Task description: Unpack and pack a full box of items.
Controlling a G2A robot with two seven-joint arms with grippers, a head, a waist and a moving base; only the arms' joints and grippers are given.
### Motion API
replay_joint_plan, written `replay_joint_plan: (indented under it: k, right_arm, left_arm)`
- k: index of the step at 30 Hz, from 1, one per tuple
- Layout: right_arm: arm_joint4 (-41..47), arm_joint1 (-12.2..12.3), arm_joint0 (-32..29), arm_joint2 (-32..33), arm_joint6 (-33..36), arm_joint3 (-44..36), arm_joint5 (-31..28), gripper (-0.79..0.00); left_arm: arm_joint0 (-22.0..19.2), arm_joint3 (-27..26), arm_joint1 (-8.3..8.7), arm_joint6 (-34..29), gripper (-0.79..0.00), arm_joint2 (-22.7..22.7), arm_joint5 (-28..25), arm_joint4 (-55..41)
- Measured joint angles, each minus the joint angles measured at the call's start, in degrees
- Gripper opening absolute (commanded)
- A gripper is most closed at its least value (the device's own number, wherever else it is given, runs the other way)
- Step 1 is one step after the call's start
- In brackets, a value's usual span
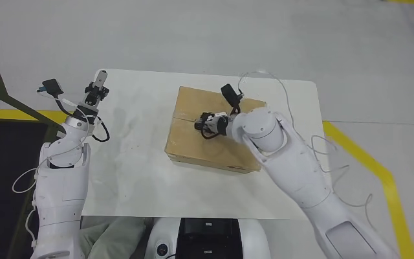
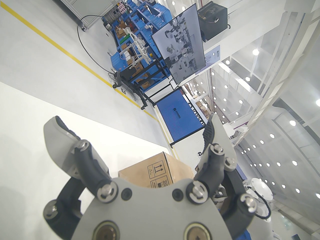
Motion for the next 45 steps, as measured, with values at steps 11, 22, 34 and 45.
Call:
replay_joint_plan:
  k: [11,22,34,45]
  right_arm:
    - [-1.6,2.3,-7.2,7.0,-1.2,-6.4,1.7,-0.785]
    - [-2.6,3.9,-12.9,12.0,-2.5,-11.8,3.5,-0.785]
    - [-3.0,5.3,-18.4,16.4,-4.2,-16.5,5.1,-0.785]
    - [-3.0,6.5,-24.6,21.3,-6.3,-20.6,6.0,-0.785]
  left_arm:
    - [0.0,0.0,0.00,0.0,0.000,0.0,0.0,0.0]
    - [0.0,0.0,0.00,0.0,0.000,0.0,0.0,0.0]
    - [0.0,0.0,0.00,0.0,0.000,0.0,0.0,0.0]
    - [0.0,0.0,0.00,0.0,0.000,0.0,0.0,0.0]
